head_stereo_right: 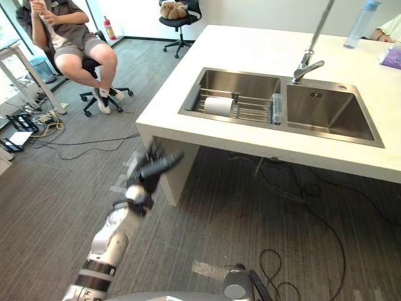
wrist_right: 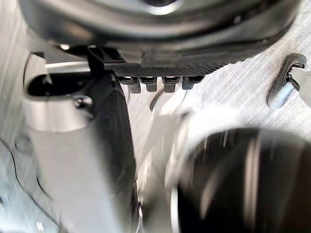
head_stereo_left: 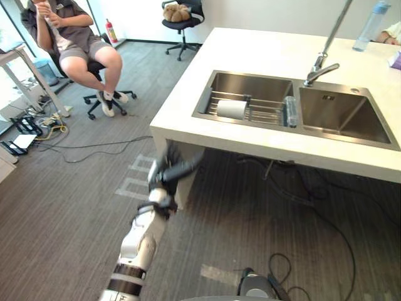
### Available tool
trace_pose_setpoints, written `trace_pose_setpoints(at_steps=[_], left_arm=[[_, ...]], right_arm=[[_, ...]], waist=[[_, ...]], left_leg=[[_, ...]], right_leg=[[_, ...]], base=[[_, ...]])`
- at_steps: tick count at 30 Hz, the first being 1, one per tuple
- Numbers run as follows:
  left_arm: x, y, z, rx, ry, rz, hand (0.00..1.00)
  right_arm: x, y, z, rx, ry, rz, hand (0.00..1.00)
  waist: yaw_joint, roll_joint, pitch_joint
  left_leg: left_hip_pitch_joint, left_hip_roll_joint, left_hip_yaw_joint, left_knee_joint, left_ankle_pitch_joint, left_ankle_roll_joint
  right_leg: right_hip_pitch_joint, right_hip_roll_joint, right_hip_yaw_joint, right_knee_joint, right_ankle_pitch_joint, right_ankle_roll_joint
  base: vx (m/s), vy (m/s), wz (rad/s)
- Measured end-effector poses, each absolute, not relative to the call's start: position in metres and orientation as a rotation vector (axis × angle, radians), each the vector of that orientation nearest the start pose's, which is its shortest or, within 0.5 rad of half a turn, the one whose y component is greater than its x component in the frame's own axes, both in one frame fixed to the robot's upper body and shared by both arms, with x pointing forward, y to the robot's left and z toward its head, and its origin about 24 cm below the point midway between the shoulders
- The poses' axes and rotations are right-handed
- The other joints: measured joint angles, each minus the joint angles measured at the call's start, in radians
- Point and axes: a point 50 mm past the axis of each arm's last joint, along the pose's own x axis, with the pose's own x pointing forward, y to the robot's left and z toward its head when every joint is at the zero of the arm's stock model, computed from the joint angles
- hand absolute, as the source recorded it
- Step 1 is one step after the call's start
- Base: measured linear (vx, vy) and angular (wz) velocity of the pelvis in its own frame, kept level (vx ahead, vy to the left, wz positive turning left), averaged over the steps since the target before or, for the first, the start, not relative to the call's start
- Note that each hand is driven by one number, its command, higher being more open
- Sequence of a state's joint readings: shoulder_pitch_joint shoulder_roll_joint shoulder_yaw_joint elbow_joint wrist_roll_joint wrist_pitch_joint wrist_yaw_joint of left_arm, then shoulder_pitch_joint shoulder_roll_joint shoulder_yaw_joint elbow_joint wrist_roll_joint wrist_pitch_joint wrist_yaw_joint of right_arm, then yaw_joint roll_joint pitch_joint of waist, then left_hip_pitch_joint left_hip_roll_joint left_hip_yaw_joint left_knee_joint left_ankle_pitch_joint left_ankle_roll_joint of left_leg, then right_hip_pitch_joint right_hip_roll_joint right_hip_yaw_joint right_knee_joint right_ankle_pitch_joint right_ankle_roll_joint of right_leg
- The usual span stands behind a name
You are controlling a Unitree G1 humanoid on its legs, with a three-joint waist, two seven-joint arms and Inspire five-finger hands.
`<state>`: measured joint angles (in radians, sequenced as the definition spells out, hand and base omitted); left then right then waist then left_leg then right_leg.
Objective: Walk over to the sink, pick up the cup, carry it to the dishwasher, place the cup inside the dishwasher, then close the dishwasher door
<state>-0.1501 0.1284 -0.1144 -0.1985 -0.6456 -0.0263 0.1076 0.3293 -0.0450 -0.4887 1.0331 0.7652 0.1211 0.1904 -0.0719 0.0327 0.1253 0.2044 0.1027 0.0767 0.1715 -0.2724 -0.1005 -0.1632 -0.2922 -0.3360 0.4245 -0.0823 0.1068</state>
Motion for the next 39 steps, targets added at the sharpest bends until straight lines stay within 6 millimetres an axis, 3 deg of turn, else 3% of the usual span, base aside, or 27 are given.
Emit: trace_pose_setpoints(at_steps=[2, 4, 5, 6, 8, 9, 11, 12, 13, 14, 15, 16, 18, 21, 23, 29, 31, 33, 35, 36, 37, 38, 39], left_arm=[[0.258, 0.137, 0.158, -0.545, -0.466, -0.177, 1.0], [0.253, 0.139, 0.164, -0.55, -0.509, -0.174, 1.0], [0.25, 0.138, 0.166, -0.56, -0.517, -0.176, 1.0], [0.246, 0.137, 0.167, -0.572, -0.525, -0.181, 1.0], [0.243, 0.136, 0.164, -0.576, -0.515, -0.19, 1.0], [0.242, 0.125, 0.163, -0.569, -0.486, -0.262, 1.0], [0.24, 0.11, 0.16, -0.562, -0.447, -0.361, 1.0], [0.24, 0.106, 0.159, -0.558, -0.432, -0.386, 1.0], [0.239, 0.1, 0.157, -0.549, -0.412, -0.424, 1.0], [0.238, 0.096, 0.158, -0.552, -0.413, -0.447, 1.0], [0.239, 0.098, 0.157, -0.547, -0.413, -0.443, 1.0], [0.24, 0.1, 0.151, -0.532, -0.383, -0.43, 1.0], [0.242, 0.102, 0.146, -0.523, -0.361, -0.414, 1.0], [0.242, 0.111, 0.135, -0.511, -0.323, -0.37, 1.0], [0.242, 0.109, 0.13, -0.506, -0.3, -0.376, 1.0], [0.242, 0.105, 0.128, -0.494, -0.281, -0.395, 1.0], [0.242, 0.103, 0.126, -0.456, -0.266, -0.398, 1.0], [0.243, 0.105, 0.123, -0.398, -0.254, -0.396, 1.0], [0.243, 0.106, 0.122, -0.352, -0.249, -0.394, 1.0], [0.243, 0.106, 0.122, -0.347, -0.249, -0.393, 1.0], [0.243, 0.106, 0.121, -0.345, -0.248, -0.391, 1.0], [0.243, 0.106, 0.121, -0.333, -0.253, -0.384, 1.0], [0.243, 0.105, 0.121, -0.326, -0.253, -0.383, 1.0]], right_arm=[[-0.027, -0.216, -0.168, 0.976, 1.049, -0.914, 1.0], [-0.03, -0.216, -0.168, 0.976, 1.06, -0.922, 1.0], [-0.034, -0.221, -0.167, 0.962, 1.062, -0.931, 1.0], [-0.037, -0.23, -0.165, 0.931, 1.068, -0.935, 1.0], [-0.035, -0.234, -0.165, 0.91, 1.071, -0.921, 1.0], [-0.028, -0.24, -0.163, 0.892, 1.05, -0.912, 1.0], [-0.018, -0.246, -0.162, 0.868, 1.033, -0.887, 1.0], [-0.014, -0.247, -0.162, 0.859, 1.029, -0.872, 1.0], [-0.004, -0.249, -0.161, 0.846, 1.015, -0.838, 1.0], [0.005, -0.254, -0.159, 0.832, 1.003, -0.803, 1.0], [0.013, -0.249, -0.161, 0.845, 1.004, -0.784, 1.0], [0.016, -0.244, -0.163, 0.851, 1.018, -0.769, 1.0], [0.013, -0.241, -0.164, 0.866, 1.031, -0.765, 1.0], [0.018, -0.236, -0.166, 0.884, 1.046, -0.765, 1.0], [0.016, -0.235, -0.166, 0.888, 1.055, -0.773, 1.0], [0.011, -0.236, -0.167, 0.895, 1.063, -0.797, 1.0], [0.01, -0.238, -0.167, 0.877, 1.064, -0.796, 1.0], [0.005, -0.232, -0.168, 0.876, 1.086, -0.795, 1.0], [-0.004, -0.223, -0.17, 0.886, 1.118, -0.798, 1.0], [-0.005, -0.222, -0.17, 0.889, 1.122, -0.8, 1.0], [-0.007, -0.218, -0.171, 0.905, 1.127, -0.807, 1.0], [-0.007, -0.215, -0.172, 0.924, 1.119, -0.815, 1.0], [-0.007, -0.214, -0.172, 0.931, 1.115, -0.821, 1.0]], waist=[[0.004, 0.013, -0.023], [0.004, 0.025, -0.024], [0.004, 0.051, -0.022], [0.008, 0.077, -0.022], [0.01, 0.068, -0.016], [0.016, 0.069, -0.015], [0.026, 0.062, -0.011], [0.03, 0.06, -0.01], [0.029, 0.062, -0.011], [0.027, 0.09, -0.018], [0.028, 0.086, -0.016], [0.027, 0.06, -0.019], [0.028, 0.046, -0.013], [0.043, 0.032, -0.003], [0.055, 0.023, 0.001], [0.05, 0.012, -0.012], [0.049, 0.008, -0.016], [0.044, -0.023, -0.018], [0.032, -0.05, -0.03], [0.028, -0.046, -0.031], [0.026, -0.025, -0.039], [0.024, -0.021, -0.036], [0.022, -0.02, -0.036]], left_leg=[[-0.012, 0.031, 0.002, 0.098, -0.032, -0.028], [-0.086, 0.069, 0.013, 0.313, -0.033, -0.028], [-0.144, 0.112, 0.014, 0.469, -0.018, -0.021], [-0.205, 0.167, 0.003, 0.668, 0.078, -0.011], [-0.256, 0.183, -0.019, 0.811, 0.193, -0.012], [-0.32, 0.164, -0.008, 0.87, 0.087, -0.003], [-0.38, 0.123, 0.043, 0.814, -0.008, 0.012], [-0.388, 0.109, 0.068, 0.754, -0.019, 0.023], [-0.385, 0.068, 0.097, 0.539, -0.001, 0.042], [-0.363, 0.035, 0.076, 0.223, 0.18, 0.065], [-0.342, 0.024, 0.08, 0.195, 0.217, 0.071], [-0.294, -0.009, 0.078, 0.114, 0.245, 0.071], [-0.292, -0.028, 0.076, 0.094, 0.251, 0.073], [-0.285, -0.017, 0.1, 0.093, 0.238, 0.066], [-0.261, -0.015, 0.129, 0.074, 0.228, 0.06], [-0.241, -0.028, 0.17, 0.05, 0.187, 0.058], [-0.228, -0.047, 0.169, 0.016, 0.187, 0.059], [-0.173, -0.06, 0.175, -0.008, 0.184, 0.066], [-0.13, -0.075, 0.174, -0.041, 0.181, 0.073], [-0.119, -0.072, 0.173, -0.049, 0.183, 0.079], [-0.108, -0.052, 0.175, -0.057, 0.181, 0.079], [-0.104, -0.035, 0.175, -0.06, 0.18, 0.068], [-0.102, -0.023, 0.173, -0.064, 0.181, 0.063]], right_leg=[[-0.003, 0.004, -0.006, 0.087, -0.092, -0.003], [0.04, 0.021, -0.02, 0.084, -0.119, -0.014], [0.079, 0.053, -0.037, 0.069, -0.124, -0.012], [0.131, 0.098, -0.036, 0.056, -0.151, -0.023], [0.193, 0.115, -0.02, 0.019, -0.161, -0.036], [0.242, 0.115, -0.012, -0.024, -0.16, -0.034], [0.284, 0.102, 0.005, -0.064, -0.156, -0.026], [0.292, 0.095, 0.015, -0.076, -0.154, -0.023], [0.305, 0.084, 0.032, -0.096, -0.15, -0.014], [0.303, 0.105, 0.052, -0.104, -0.158, 0.016], [0.307, 0.095, 0.071, -0.105, -0.165, 0.032], [0.312, 0.096, 0.114, -0.14, -0.162, 0.025], [0.32, 0.094, 0.136, -0.174, -0.156, 0.028], [0.324, 0.103, 0.158, -0.202, -0.147, 0.026], [0.323, 0.106, 0.182, -0.211, -0.147, 0.026], [0.303, 0.087, 0.218, -0.199, -0.155, 0.028], [0.241, 0.063, 0.196, -0.079, -0.164, 0.035], [0.15, 0.014, 0.16, 0.157, -0.161, 0.038], [0.126, -0.026, 0.13, 0.255, -0.139, 0.038], [0.121, -0.032, 0.115, 0.278, -0.12, 0.034], [0.106, -0.037, 0.091, 0.289, -0.143, 0.008], [0.086, -0.037, 0.063, 0.249, -0.186, -0.014], [0.074, -0.035, 0.053, 0.215, -0.193, -0.021]], base=[[0.23, -0.097, 0.12], [0.23, -0.152, 0.07], [0.32, -0.252, -0.08], [0.27, -0.21, -0.19], [0.31, -0.147, -0.37], [0.27, -0.075, -0.34], [0.27, -0.008, -0.33], [0.28, 0.081, -0.44], [0.22, 0.137, -0.46], [0.23, 0.137, -0.51], [0.22, 0.066, -0.4], [0.19, -0.018, -0.07], [0.16, -0.034, 0.05], [0.1, -0.038, -0.24], [0.07, -0.036, -0.4], [0.07, 0.009, -0.24], [0.07, 0.066, -0.16], [0.09, 0.073, -0.13], [0.1, 0.01, 0.02], [0.13, 0.004, 0.0], [0.11, 0.0, -0.08], [0.1, -0.013, -0.06], [0.1, -0.055, 0.06]])
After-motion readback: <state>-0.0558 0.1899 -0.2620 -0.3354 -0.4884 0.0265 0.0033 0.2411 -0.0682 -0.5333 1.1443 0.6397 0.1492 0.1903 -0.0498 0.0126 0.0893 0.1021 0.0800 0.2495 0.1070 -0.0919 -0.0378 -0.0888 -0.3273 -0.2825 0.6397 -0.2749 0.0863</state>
